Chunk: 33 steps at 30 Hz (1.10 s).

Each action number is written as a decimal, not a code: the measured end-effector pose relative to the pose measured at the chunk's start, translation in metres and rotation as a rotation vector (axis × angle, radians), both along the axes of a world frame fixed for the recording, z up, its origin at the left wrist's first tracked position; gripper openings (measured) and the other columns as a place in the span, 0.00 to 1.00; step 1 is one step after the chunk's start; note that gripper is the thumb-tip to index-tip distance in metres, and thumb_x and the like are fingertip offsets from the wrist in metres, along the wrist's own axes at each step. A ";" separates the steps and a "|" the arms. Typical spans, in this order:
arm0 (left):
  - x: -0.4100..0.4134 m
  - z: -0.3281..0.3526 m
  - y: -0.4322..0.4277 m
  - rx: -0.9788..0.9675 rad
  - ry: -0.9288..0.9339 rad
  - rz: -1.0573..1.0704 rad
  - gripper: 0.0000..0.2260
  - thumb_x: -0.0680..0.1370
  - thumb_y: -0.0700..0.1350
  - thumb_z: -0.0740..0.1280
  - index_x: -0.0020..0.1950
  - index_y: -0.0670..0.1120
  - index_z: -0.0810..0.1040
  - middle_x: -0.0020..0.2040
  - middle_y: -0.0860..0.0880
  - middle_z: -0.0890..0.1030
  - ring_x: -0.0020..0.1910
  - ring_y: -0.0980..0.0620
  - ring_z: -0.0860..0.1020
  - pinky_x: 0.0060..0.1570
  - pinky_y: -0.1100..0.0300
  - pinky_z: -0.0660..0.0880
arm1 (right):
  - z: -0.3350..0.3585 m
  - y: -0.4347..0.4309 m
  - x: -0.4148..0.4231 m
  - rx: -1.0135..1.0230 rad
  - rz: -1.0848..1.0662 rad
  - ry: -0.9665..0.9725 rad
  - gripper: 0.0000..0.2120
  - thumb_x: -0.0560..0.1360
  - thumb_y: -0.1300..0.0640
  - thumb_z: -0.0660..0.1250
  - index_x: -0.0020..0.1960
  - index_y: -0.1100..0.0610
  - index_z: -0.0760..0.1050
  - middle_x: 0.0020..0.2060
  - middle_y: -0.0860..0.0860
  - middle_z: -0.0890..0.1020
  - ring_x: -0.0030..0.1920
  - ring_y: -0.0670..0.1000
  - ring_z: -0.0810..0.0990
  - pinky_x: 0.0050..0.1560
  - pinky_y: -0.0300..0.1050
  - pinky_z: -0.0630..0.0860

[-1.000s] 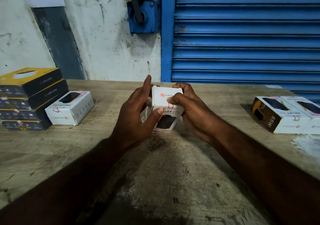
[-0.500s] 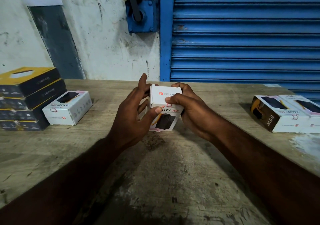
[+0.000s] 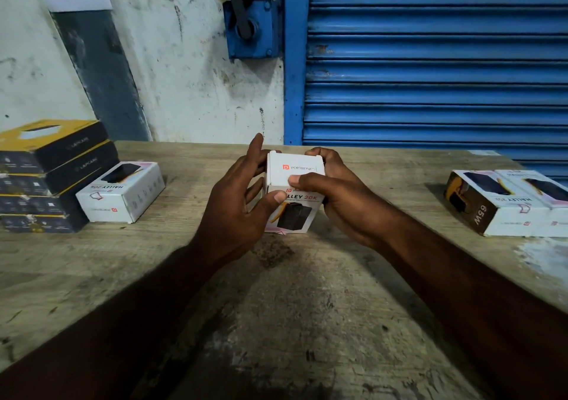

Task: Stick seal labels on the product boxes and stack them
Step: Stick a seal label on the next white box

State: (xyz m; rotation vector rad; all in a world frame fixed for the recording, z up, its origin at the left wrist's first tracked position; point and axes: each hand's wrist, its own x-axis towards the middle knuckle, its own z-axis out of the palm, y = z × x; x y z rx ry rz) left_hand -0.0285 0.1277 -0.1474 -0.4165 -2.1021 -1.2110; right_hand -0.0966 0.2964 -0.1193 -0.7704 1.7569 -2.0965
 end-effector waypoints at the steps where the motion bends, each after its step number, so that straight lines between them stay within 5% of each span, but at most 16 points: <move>1: 0.000 0.000 0.000 -0.005 0.001 0.003 0.36 0.77 0.55 0.67 0.80 0.51 0.54 0.71 0.51 0.73 0.71 0.57 0.72 0.66 0.47 0.76 | 0.000 0.000 0.000 -0.005 -0.008 -0.011 0.23 0.67 0.56 0.72 0.59 0.52 0.67 0.56 0.57 0.80 0.55 0.53 0.80 0.60 0.54 0.77; 8: 0.002 0.002 0.005 0.033 -0.045 -0.006 0.37 0.75 0.55 0.69 0.79 0.53 0.54 0.70 0.53 0.73 0.71 0.59 0.71 0.67 0.48 0.75 | 0.002 0.002 0.001 0.062 -0.106 0.049 0.10 0.82 0.55 0.65 0.62 0.54 0.68 0.52 0.55 0.81 0.52 0.52 0.81 0.55 0.51 0.78; 13: 0.000 0.007 0.005 0.121 -0.077 -0.010 0.36 0.76 0.47 0.71 0.79 0.49 0.57 0.71 0.53 0.74 0.70 0.60 0.72 0.67 0.59 0.74 | 0.007 0.004 -0.002 0.076 -0.068 0.048 0.23 0.75 0.45 0.69 0.65 0.52 0.67 0.56 0.51 0.82 0.54 0.48 0.82 0.57 0.47 0.78; 17: -0.002 0.007 -0.001 0.145 -0.087 -0.005 0.33 0.78 0.33 0.69 0.80 0.43 0.59 0.71 0.49 0.73 0.71 0.58 0.72 0.65 0.67 0.72 | 0.005 0.006 0.000 0.206 -0.033 0.127 0.26 0.79 0.52 0.69 0.72 0.54 0.63 0.64 0.48 0.78 0.63 0.46 0.79 0.61 0.45 0.77; 21: -0.003 0.008 -0.005 0.075 -0.111 -0.001 0.30 0.78 0.42 0.70 0.79 0.44 0.64 0.74 0.51 0.72 0.73 0.58 0.70 0.71 0.59 0.69 | 0.004 0.009 0.002 0.261 -0.029 0.141 0.21 0.81 0.51 0.67 0.71 0.49 0.65 0.63 0.45 0.79 0.62 0.45 0.79 0.59 0.49 0.79; 24: -0.001 0.011 -0.003 0.104 -0.163 -0.041 0.29 0.79 0.39 0.70 0.79 0.46 0.64 0.74 0.52 0.72 0.73 0.59 0.70 0.73 0.56 0.68 | 0.006 0.008 0.004 0.251 -0.071 0.130 0.17 0.81 0.52 0.67 0.68 0.50 0.67 0.60 0.45 0.81 0.59 0.46 0.81 0.57 0.52 0.80; 33: 0.009 0.018 0.011 0.305 -0.255 -0.094 0.25 0.81 0.40 0.66 0.77 0.52 0.66 0.69 0.53 0.77 0.63 0.62 0.77 0.58 0.64 0.78 | 0.006 0.007 0.010 0.263 -0.070 0.162 0.14 0.84 0.46 0.59 0.67 0.50 0.68 0.60 0.47 0.80 0.60 0.48 0.81 0.63 0.57 0.79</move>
